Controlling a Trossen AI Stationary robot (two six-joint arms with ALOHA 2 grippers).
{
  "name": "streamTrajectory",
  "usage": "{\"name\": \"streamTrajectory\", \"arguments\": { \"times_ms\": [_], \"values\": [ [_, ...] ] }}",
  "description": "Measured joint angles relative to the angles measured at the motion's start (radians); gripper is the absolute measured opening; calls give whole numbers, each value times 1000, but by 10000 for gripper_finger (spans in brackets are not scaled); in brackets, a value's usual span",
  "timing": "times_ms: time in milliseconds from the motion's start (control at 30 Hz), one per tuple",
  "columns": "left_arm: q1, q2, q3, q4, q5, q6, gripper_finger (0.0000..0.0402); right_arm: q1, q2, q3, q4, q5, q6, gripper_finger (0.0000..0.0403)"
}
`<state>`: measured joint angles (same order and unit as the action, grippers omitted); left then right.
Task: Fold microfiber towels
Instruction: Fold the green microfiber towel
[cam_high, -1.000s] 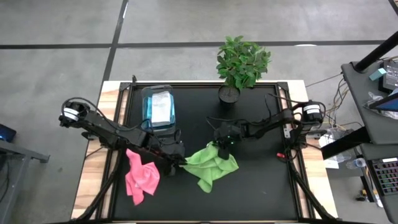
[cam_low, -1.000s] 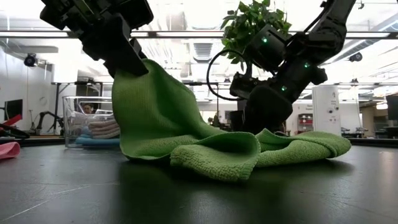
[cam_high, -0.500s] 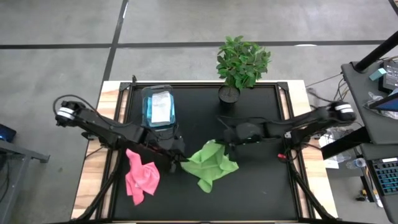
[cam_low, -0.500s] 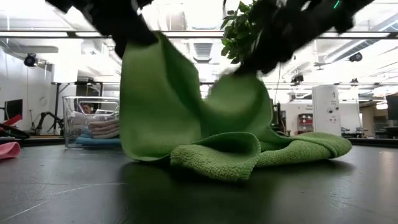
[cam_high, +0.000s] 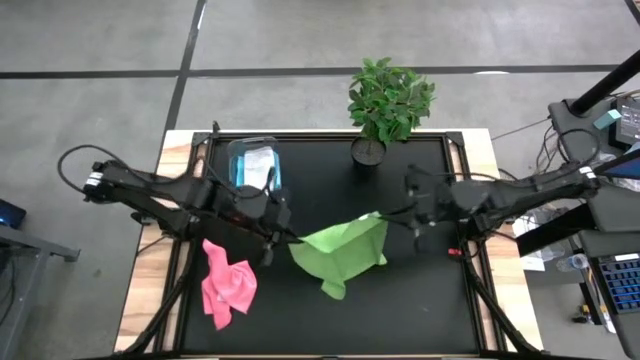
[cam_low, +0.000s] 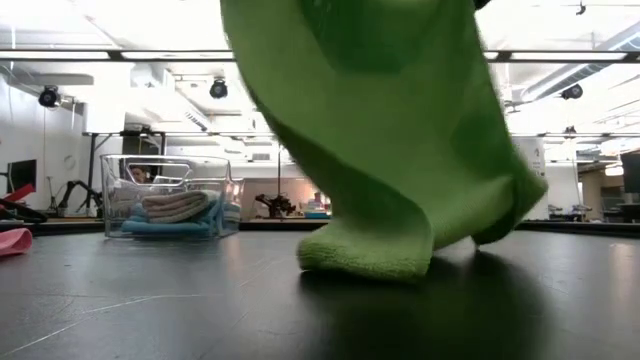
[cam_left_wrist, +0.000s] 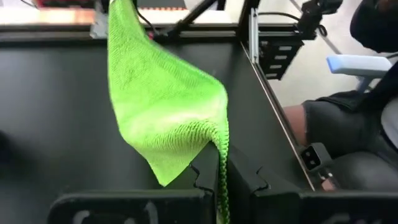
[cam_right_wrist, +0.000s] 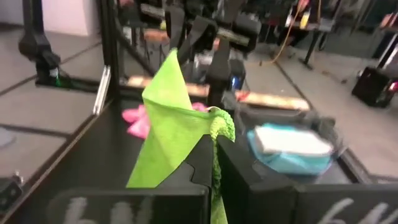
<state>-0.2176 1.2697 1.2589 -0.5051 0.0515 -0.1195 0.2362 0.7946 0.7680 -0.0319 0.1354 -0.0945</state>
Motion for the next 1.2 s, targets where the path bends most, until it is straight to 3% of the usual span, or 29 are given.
{"name": "streamTrajectory", "arguments": {
  "times_ms": [200,433,667,833,1033,1200],
  "values": [
    [65,-1,121,-133,-8,116,0,-1,-40,117,-137,88,-95,9],
    [202,-3,271,-252,-7,204,0,-1,5,362,-381,232,-217,8],
    [248,-8,305,-301,5,383,0,4,60,514,-582,251,-221,8],
    [198,-8,272,-325,93,359,0,43,73,532,-716,200,-115,8],
    [49,4,233,-316,135,285,0,133,101,494,-741,5,63,8],
    [-102,45,159,-230,138,171,0,262,158,415,-714,-12,231,8]
  ]
}}
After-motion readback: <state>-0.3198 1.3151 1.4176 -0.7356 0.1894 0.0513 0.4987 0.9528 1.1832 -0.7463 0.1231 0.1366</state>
